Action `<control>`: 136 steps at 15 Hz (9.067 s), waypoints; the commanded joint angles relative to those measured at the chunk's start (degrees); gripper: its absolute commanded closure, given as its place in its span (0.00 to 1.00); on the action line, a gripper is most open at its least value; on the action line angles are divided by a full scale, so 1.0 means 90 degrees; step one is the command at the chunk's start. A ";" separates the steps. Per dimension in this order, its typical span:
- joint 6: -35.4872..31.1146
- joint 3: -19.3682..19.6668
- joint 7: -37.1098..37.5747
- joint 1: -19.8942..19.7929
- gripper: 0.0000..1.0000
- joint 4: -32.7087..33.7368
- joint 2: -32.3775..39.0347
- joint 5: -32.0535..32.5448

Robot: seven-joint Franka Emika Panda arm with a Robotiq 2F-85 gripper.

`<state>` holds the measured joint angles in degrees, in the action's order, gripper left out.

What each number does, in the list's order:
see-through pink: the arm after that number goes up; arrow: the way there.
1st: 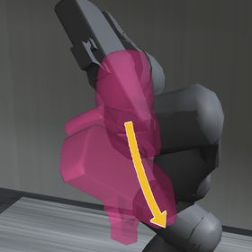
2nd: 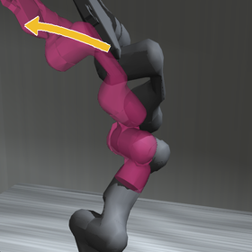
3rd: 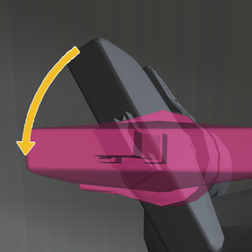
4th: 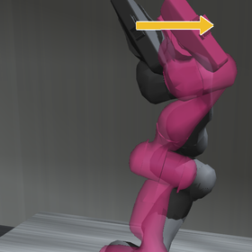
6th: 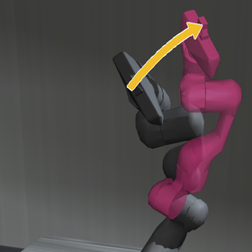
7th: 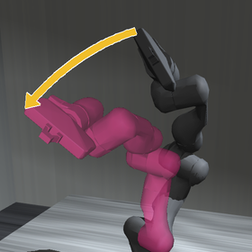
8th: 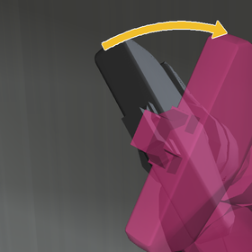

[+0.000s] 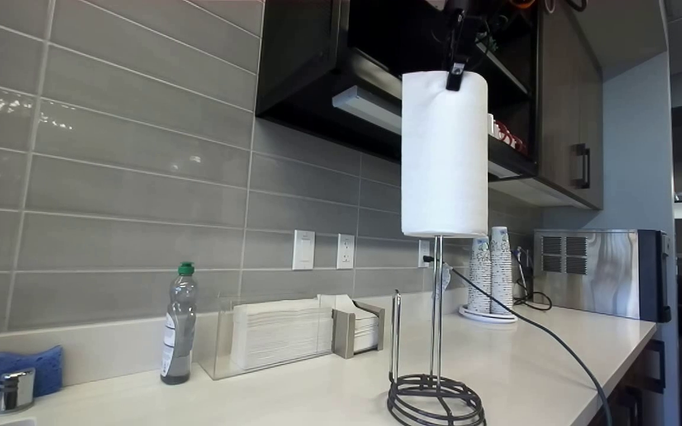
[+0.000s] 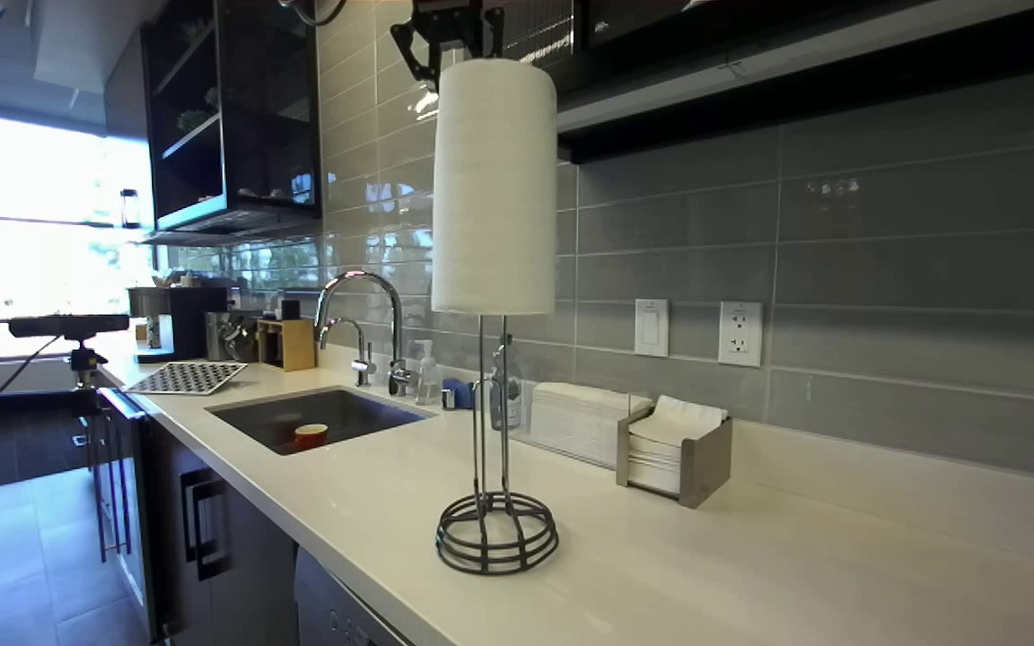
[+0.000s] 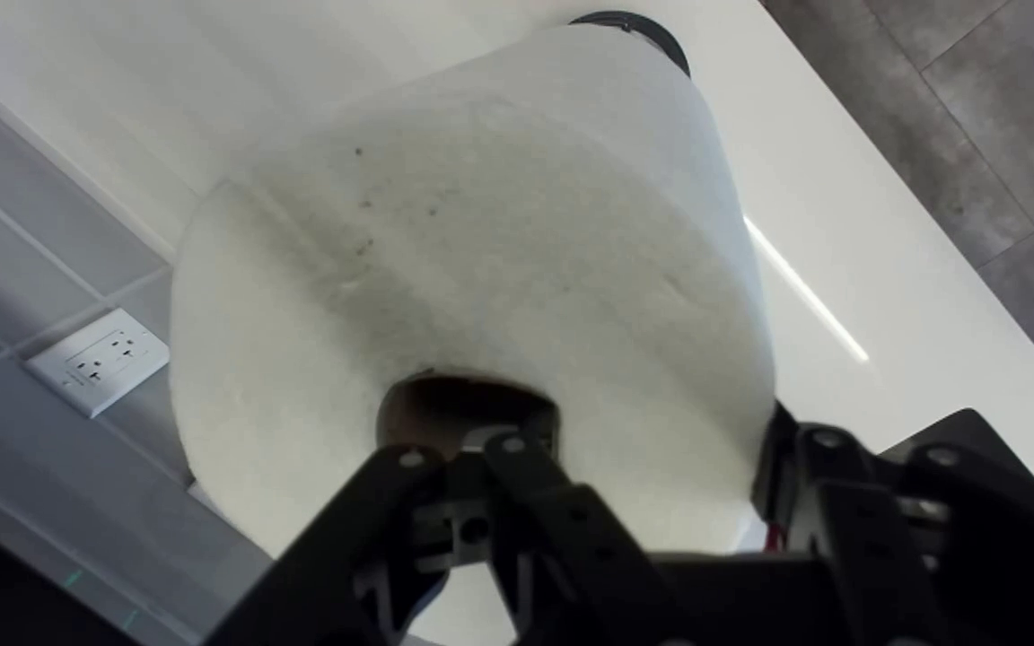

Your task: Put the paper towel roll on the metal holder

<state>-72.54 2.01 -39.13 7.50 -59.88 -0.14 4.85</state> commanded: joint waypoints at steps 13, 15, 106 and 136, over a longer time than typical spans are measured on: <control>0.0171 0.0134 -0.0180 -0.0059 0.00 -0.0056 -0.0094 -0.0016; 0.0229 0.0180 -0.0274 -0.0082 0.00 -0.0179 -0.0150 -0.0067; -0.0414 -0.0262 -0.0758 -0.0392 0.84 -0.2145 -0.0508 -0.0060; -0.0472 -0.0282 0.1847 -0.0446 0.00 -0.2322 -0.0380 0.0304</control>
<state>-77.55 0.35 -23.35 4.04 -82.23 -4.00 6.50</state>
